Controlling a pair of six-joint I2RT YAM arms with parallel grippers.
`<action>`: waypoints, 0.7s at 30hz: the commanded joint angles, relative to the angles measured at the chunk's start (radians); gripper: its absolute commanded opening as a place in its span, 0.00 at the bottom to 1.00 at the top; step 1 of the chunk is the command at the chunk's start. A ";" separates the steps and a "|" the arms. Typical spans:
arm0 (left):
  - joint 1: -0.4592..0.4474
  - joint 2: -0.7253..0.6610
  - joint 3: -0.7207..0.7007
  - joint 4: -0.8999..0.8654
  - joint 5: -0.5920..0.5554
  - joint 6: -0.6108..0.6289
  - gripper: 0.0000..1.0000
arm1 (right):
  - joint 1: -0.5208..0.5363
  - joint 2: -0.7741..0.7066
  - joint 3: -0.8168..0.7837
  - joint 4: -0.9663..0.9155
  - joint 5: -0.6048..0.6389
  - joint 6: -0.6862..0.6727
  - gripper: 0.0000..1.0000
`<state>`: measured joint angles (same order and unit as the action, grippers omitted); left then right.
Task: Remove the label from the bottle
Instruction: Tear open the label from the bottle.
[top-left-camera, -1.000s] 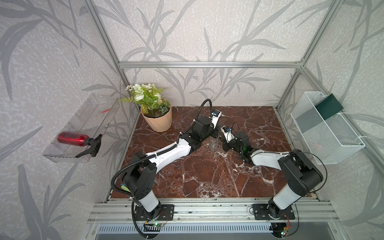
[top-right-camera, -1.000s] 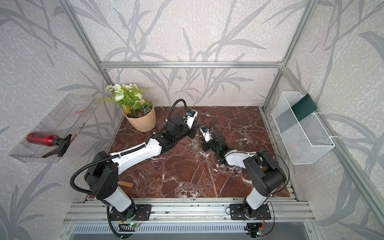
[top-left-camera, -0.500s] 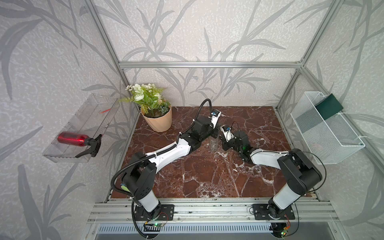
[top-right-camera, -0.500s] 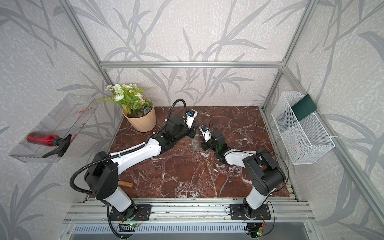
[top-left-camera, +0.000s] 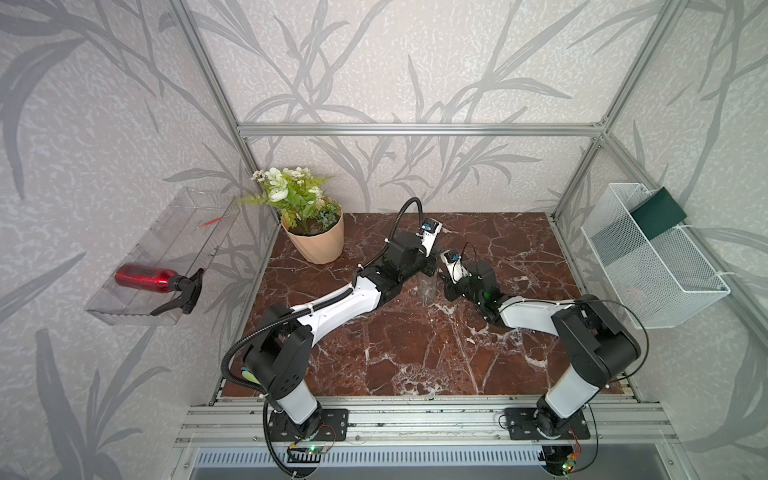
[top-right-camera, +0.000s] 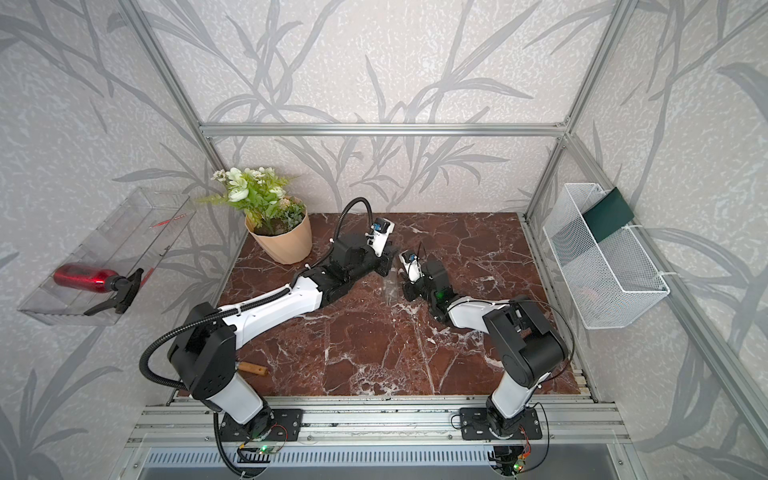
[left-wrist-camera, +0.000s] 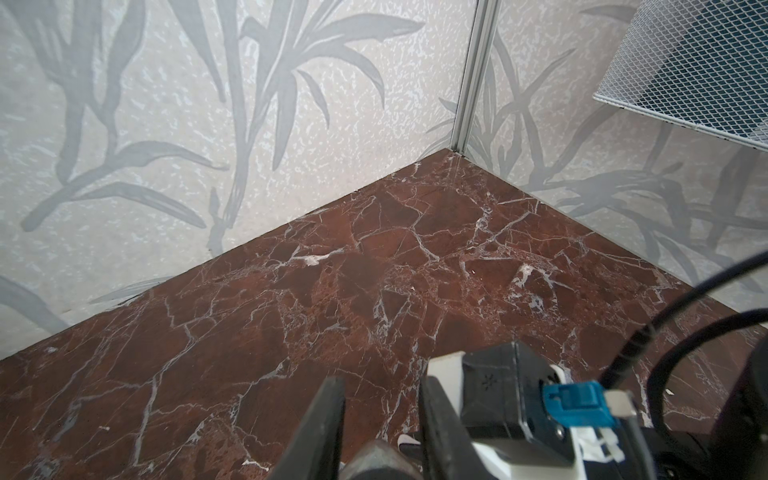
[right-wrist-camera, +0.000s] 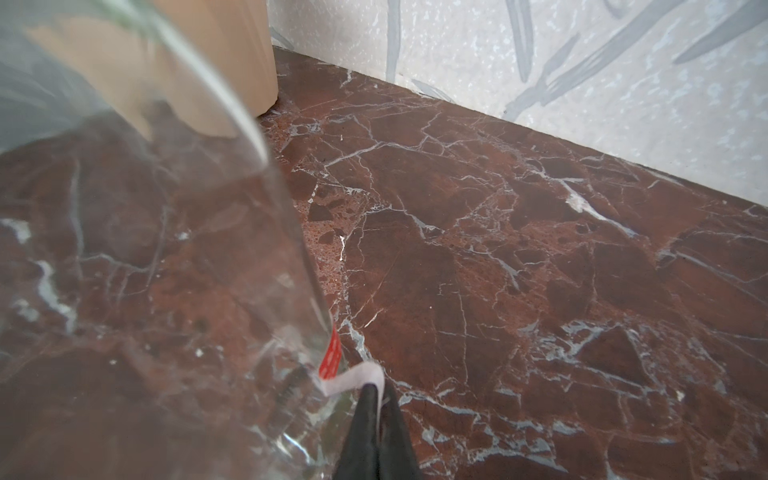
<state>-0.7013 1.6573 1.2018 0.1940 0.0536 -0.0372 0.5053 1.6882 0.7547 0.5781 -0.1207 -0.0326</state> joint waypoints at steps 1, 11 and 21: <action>0.003 0.051 -0.068 -0.203 0.022 -0.018 0.00 | -0.015 0.013 0.026 -0.003 0.031 0.002 0.00; 0.004 0.051 -0.069 -0.201 0.019 -0.018 0.00 | -0.028 0.013 0.035 -0.003 0.026 0.002 0.00; 0.005 0.057 -0.065 -0.199 0.020 -0.021 0.00 | -0.034 0.049 0.041 -0.003 0.023 0.000 0.00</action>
<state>-0.7002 1.6573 1.2015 0.1951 0.0536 -0.0372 0.4831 1.7267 0.7750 0.5781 -0.1196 -0.0330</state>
